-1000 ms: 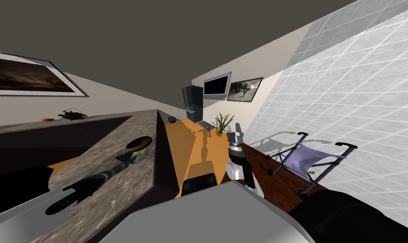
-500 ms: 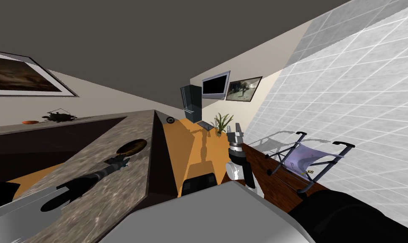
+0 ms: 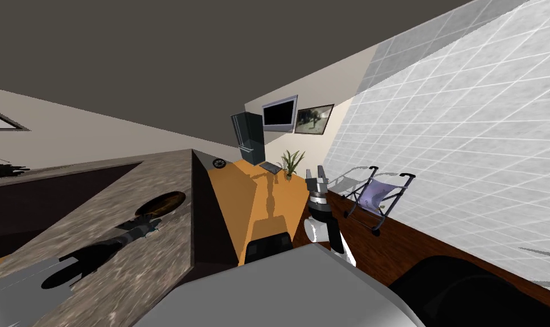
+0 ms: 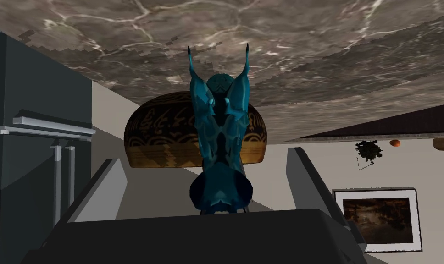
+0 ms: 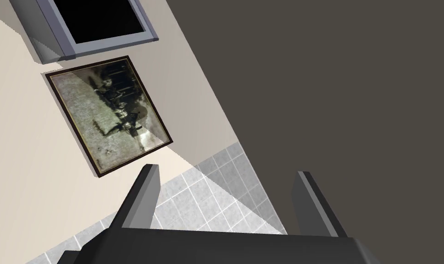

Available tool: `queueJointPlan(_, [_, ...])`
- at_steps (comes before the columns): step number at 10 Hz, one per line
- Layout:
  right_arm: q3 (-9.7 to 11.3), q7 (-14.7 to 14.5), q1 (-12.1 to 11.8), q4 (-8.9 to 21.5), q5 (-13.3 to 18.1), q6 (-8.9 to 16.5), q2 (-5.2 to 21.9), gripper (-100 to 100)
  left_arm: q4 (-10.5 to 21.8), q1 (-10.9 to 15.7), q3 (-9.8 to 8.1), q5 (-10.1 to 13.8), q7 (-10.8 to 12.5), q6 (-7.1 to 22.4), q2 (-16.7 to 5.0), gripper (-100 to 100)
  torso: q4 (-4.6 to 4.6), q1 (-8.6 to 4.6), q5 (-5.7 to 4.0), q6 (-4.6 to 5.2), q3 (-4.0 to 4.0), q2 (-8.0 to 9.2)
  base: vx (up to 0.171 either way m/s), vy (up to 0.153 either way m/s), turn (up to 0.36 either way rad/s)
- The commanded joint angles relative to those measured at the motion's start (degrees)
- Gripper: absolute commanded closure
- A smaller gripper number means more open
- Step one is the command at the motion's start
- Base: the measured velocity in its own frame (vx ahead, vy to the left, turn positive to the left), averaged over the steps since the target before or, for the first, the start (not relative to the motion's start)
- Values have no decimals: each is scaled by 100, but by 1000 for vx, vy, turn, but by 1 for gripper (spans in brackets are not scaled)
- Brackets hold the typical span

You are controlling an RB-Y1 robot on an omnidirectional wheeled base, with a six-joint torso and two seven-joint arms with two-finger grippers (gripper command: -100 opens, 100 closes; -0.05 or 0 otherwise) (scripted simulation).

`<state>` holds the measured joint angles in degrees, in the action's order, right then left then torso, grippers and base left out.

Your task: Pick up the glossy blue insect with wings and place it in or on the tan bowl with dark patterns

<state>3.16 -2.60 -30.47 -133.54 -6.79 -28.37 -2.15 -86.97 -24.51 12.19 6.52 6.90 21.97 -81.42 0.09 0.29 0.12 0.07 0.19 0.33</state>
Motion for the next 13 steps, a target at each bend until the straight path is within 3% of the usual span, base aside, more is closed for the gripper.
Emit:
queueJointPlan(1, [0,0,0,0,0,0,0,0,199,20,-2,39,19,24,90,-100,0,0,0,0,0,0,-99,1,-214])
queueJointPlan(5, [0,0,0,0,0,0,0,0,729,108,33,235,48,24,207,-100,-4,12,6,7,-10,-16,-109,5,-246])
queueJointPlan(6, [0,0,-1,0,0,0,0,0,626,75,17,205,45,26,179,-100,-4,19,7,5,-12,-20,-44,12,-37])
queueJointPlan(7, [-1,0,-2,0,0,0,0,0,634,72,13,209,52,30,181,100,-7,19,7,2,-21,-37,-8,2,7])
queueJointPlan(11, [-1,0,-2,0,0,0,0,0,639,70,13,206,48,36,176,100,-14,17,11,7,-37,-64,0,0,0])
queueJointPlan(12, [-1,0,-2,0,0,0,0,0,639,69,13,206,48,36,177,0,-14,17,11,7,-38,-65,0,0,0])
queueJointPlan(13, [-1,0,-2,0,0,0,0,0,464,64,15,137,33,24,149,100,-14,16,10,7,-38,-65,70,3,326])
